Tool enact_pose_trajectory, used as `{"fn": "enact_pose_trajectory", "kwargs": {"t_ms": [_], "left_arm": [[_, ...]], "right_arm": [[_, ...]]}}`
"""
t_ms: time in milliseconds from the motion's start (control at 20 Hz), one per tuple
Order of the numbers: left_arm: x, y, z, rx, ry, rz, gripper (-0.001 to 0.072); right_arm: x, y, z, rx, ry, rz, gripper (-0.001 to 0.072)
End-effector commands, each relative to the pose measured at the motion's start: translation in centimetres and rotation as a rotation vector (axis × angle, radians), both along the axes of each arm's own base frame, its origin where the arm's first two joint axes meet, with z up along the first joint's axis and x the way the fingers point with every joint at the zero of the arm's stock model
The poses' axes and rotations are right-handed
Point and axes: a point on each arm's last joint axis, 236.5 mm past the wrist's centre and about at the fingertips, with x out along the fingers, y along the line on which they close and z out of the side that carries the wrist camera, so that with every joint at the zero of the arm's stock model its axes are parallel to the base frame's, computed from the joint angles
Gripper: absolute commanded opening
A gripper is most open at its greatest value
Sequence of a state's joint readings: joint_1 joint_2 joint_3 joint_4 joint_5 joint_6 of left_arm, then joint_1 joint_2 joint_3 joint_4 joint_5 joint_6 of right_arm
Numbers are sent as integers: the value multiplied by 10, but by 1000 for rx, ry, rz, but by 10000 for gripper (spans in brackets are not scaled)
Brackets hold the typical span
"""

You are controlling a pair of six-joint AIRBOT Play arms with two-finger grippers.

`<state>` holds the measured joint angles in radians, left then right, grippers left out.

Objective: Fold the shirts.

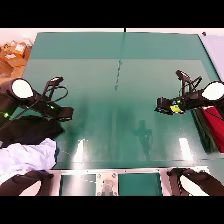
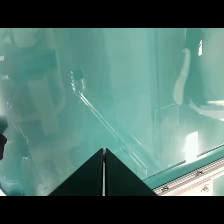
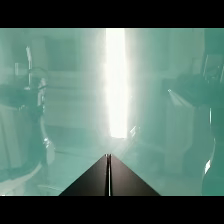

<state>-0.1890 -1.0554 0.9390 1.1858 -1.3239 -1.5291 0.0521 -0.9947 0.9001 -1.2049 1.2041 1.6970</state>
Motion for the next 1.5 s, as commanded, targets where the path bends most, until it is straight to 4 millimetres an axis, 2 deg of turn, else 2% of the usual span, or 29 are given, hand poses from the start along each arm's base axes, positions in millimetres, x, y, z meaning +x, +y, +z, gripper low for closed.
{"fn": "enact_pose_trajectory", "kwargs": {"t_ms": [0,100,150,200,250,300,350,400,600,700,750,850,900,1000,1100,1150,1200,1300,1400,1450], "left_arm": [[1,2,-1,8,-7,0,27],[5,18,-6,81,-24,3,29],[10,37,-11,165,-41,21,209],[16,67,-15,288,-57,61,543],[22,106,-17,450,-78,113,710],[25,143,-15,603,-100,133,720],[24,165,-17,698,-108,135,720],[19,175,-27,726,-94,128,720],[-19,187,-90,710,1,106,720],[-38,194,-112,706,37,109,720],[-44,198,-118,705,52,116,655],[-53,206,-119,711,89,142,159],[-56,208,-116,716,110,146,33],[-55,210,-102,725,136,147,26],[-41,205,-73,710,133,178,26],[-29,195,-55,675,113,194,25],[-12,179,-33,635,64,177,25],[27,132,18,542,-91,134,25],[56,70,73,428,-280,44,25],[62,40,97,380,-362,-8,25]], "right_arm": [[0,1,0,0,0,1,17],[0,1,0,0,0,1,17],[0,1,0,0,0,1,17],[0,1,0,0,0,1,17],[0,1,0,0,-1,1,17],[0,1,0,0,0,1,17],[0,1,0,0,0,1,17],[0,1,0,0,0,1,17],[0,1,0,0,0,1,17],[0,1,0,0,0,1,17],[1,0,0,0,-4,0,17],[8,-1,2,-1,-36,-12,17],[8,0,3,1,-36,-12,17],[8,0,2,1,-35,-12,17],[8,0,2,1,-35,-12,17],[9,0,3,1,-38,-13,17],[12,0,4,2,-51,-18,17],[12,2,4,13,-49,-19,17],[14,1,6,12,-55,-23,17],[16,-2,9,13,-60,-32,17]]}}
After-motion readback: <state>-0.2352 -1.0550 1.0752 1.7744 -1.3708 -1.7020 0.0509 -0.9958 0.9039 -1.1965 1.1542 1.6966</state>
